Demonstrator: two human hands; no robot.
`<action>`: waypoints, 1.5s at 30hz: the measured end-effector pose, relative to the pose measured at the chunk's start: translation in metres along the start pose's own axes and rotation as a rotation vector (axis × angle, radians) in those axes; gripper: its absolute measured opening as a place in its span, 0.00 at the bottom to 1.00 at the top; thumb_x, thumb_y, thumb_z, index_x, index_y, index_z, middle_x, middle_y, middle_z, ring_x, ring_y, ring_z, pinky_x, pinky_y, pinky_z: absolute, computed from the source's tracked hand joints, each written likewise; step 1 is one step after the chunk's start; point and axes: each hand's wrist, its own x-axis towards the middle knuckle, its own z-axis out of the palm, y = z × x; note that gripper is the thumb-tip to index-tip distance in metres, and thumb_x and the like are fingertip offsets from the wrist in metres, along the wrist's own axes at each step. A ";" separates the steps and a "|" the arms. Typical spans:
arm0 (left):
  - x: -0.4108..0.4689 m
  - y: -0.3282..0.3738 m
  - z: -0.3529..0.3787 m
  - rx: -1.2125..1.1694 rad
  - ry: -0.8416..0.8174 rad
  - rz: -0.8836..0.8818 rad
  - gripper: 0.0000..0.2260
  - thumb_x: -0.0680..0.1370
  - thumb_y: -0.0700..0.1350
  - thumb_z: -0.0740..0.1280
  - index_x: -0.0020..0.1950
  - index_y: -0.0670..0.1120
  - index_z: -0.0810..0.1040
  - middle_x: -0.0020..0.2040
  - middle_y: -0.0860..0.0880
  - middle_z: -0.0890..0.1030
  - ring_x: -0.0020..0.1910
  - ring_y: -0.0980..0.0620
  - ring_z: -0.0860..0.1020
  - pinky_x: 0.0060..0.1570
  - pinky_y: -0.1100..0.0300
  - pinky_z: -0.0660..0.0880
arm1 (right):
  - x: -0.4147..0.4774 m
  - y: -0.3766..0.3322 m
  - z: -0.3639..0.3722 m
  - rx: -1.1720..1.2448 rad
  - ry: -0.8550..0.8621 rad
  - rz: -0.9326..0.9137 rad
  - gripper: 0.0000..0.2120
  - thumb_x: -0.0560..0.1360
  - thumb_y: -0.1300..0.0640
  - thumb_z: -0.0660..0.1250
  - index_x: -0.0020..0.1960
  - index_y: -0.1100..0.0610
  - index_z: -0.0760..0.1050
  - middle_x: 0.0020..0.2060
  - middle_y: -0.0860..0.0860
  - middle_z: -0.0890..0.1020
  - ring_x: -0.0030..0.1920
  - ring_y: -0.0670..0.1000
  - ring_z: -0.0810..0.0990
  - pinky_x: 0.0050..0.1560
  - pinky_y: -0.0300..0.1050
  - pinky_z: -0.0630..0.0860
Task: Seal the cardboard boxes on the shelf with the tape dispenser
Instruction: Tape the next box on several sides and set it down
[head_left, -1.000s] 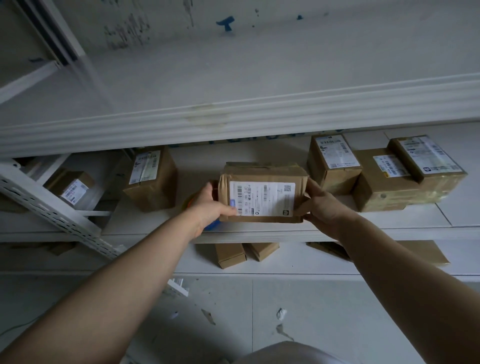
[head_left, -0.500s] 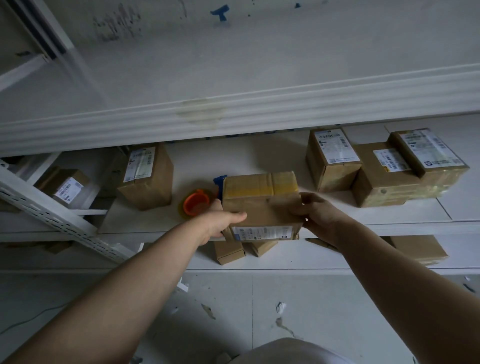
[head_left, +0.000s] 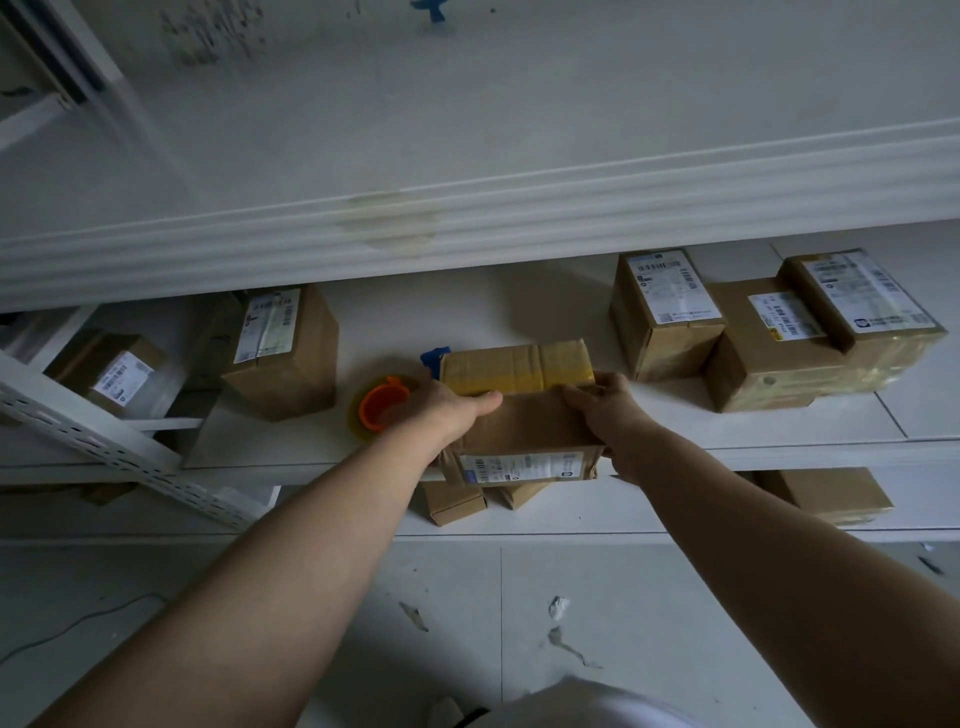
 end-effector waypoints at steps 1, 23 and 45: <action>-0.001 0.001 -0.001 0.006 0.005 0.007 0.27 0.70 0.66 0.69 0.57 0.48 0.72 0.41 0.51 0.75 0.39 0.52 0.74 0.45 0.55 0.75 | 0.001 -0.003 -0.001 -0.024 0.001 -0.005 0.21 0.76 0.53 0.69 0.65 0.51 0.64 0.58 0.55 0.75 0.57 0.58 0.77 0.60 0.59 0.76; 0.051 -0.068 -0.023 0.578 0.058 0.376 0.29 0.74 0.37 0.70 0.71 0.42 0.60 0.55 0.42 0.78 0.54 0.45 0.79 0.50 0.53 0.77 | -0.041 -0.005 0.059 -1.247 0.017 -0.641 0.23 0.80 0.47 0.58 0.74 0.48 0.62 0.76 0.47 0.61 0.78 0.49 0.50 0.76 0.59 0.42; -0.008 -0.172 -0.211 -0.307 -0.459 0.660 0.32 0.56 0.46 0.69 0.62 0.46 0.73 0.54 0.42 0.80 0.46 0.54 0.80 0.41 0.64 0.76 | -0.080 -0.019 0.167 0.196 -0.351 0.019 0.13 0.81 0.63 0.55 0.54 0.58 0.78 0.45 0.55 0.83 0.44 0.52 0.82 0.44 0.44 0.76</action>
